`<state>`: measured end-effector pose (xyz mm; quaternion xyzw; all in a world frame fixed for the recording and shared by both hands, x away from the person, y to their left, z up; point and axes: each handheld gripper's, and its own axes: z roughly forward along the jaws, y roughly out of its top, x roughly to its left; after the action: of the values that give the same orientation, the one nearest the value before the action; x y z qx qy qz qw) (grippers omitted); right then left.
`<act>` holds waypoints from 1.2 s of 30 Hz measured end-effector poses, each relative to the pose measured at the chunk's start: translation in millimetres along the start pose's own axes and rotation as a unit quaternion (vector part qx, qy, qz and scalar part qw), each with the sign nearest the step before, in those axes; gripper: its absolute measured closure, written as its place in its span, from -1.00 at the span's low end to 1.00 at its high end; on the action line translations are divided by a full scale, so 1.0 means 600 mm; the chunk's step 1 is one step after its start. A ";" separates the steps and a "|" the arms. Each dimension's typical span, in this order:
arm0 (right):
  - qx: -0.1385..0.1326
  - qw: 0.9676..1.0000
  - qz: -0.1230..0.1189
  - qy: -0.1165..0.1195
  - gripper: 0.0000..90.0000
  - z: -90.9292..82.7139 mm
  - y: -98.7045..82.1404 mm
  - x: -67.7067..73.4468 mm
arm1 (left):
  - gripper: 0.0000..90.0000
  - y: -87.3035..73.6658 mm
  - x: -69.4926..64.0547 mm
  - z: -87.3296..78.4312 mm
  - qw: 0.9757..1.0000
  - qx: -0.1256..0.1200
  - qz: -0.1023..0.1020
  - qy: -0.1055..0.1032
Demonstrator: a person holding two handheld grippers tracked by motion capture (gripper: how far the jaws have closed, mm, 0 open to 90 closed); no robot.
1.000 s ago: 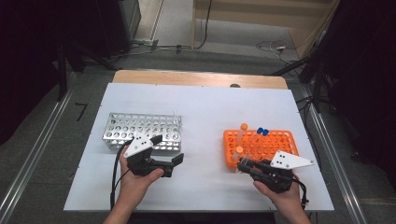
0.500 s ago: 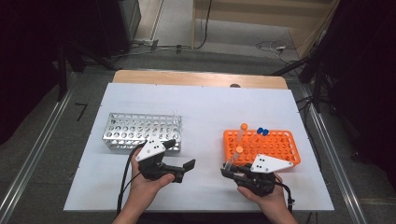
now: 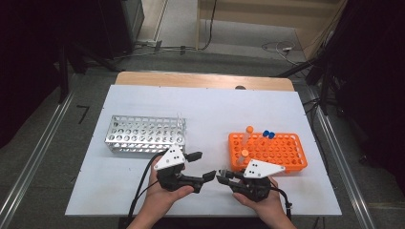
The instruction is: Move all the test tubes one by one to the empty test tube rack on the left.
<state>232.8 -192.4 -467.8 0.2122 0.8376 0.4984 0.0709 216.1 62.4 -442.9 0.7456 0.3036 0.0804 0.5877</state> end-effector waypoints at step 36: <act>-0.005 1.000 -0.013 0.025 0.32 0.000 0.003 0.008 | 0.69 0.002 -0.017 0.028 0.999 0.021 0.023 -0.022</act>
<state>229.3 -189.5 -465.9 0.1889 0.8394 0.5065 0.0573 216.6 42.7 -444.3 0.7661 0.2748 0.0711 0.5766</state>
